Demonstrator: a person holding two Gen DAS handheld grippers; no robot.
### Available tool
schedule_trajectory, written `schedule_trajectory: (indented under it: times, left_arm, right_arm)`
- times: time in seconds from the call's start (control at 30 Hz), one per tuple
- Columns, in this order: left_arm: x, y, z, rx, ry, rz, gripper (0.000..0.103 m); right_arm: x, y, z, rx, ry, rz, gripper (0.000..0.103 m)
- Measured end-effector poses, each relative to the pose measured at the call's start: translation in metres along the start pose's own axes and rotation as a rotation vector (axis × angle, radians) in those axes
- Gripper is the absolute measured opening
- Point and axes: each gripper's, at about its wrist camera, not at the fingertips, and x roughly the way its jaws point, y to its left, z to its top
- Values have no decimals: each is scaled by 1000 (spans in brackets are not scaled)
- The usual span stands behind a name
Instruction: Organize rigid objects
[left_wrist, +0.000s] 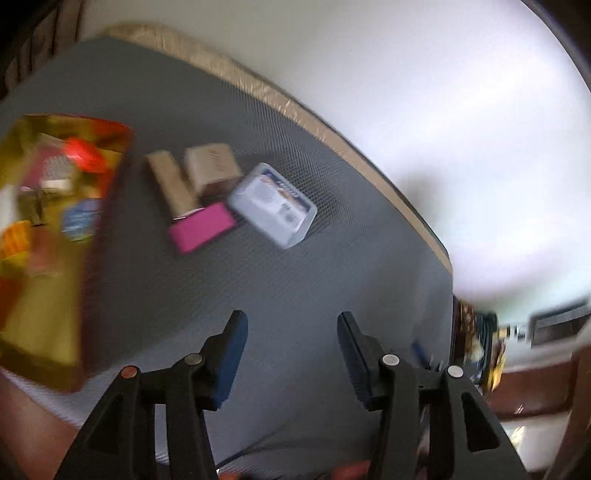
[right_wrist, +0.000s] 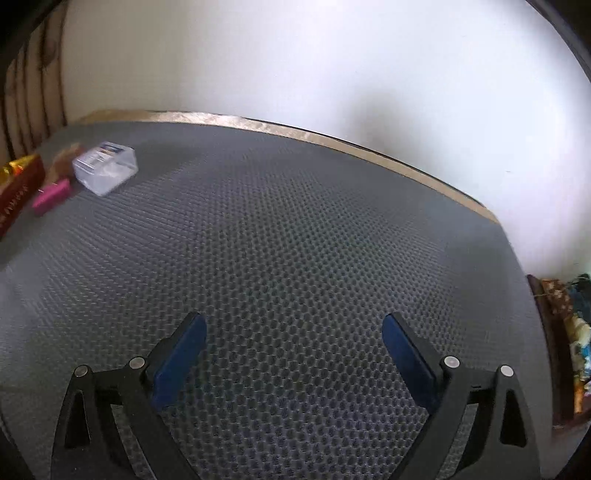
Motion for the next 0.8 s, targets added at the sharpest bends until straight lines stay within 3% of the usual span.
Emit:
schedule_trajectory:
  times: [0.17, 0.33, 0.7, 0.8]
  left_arm:
    - [55, -25, 40, -150, -2, 91, 51]
    - [78, -17, 58, -348, -44, 144, 51]
    - [101, -17, 83, -521, -128, 262, 52]
    - [119, -6, 86, -615, -72, 289, 53]
  right_arm:
    - [-6, -17, -3, 79, -40, 112, 98]
    - [-8, -37, -7, 133, -70, 206, 98]
    - [-28, -29, -15, 129, -114, 287, 99]
    - [-27, -23, -16, 129, -122, 298, 99]
